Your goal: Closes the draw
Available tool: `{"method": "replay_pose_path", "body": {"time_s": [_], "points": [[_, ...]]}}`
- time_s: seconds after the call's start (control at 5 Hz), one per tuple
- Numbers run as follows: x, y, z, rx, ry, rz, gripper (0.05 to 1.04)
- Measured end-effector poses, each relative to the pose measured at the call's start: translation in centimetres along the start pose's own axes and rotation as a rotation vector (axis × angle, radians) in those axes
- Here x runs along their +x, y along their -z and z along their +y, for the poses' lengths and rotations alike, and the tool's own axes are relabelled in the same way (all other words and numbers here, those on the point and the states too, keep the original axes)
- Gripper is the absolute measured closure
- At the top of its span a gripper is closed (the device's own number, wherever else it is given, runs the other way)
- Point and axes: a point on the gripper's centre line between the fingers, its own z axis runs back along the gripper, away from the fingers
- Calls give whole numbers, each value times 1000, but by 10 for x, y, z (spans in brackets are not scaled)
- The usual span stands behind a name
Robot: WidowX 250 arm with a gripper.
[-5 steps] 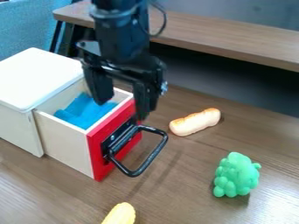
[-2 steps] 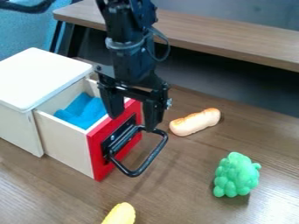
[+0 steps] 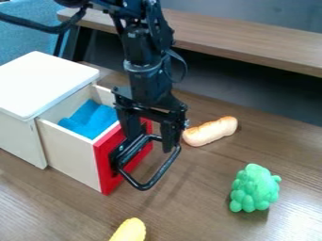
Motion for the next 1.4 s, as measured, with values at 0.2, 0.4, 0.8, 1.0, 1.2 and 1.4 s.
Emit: {"method": "replay_pose_path", "body": {"time_s": [0.2, 0.4, 0.8, 1.0, 1.2, 1.4], "points": [[3, 9, 6, 12, -16, 3, 84], [2, 10, 15, 69, -26, 6, 83], [-5, 5, 56, 220, -42, 48, 83], [-12, -4, 83, 299, -63, 53, 83], [-21, -3, 103, 376, -52, 79, 83], [-29, -4, 126, 435, -71, 86, 83]]}}
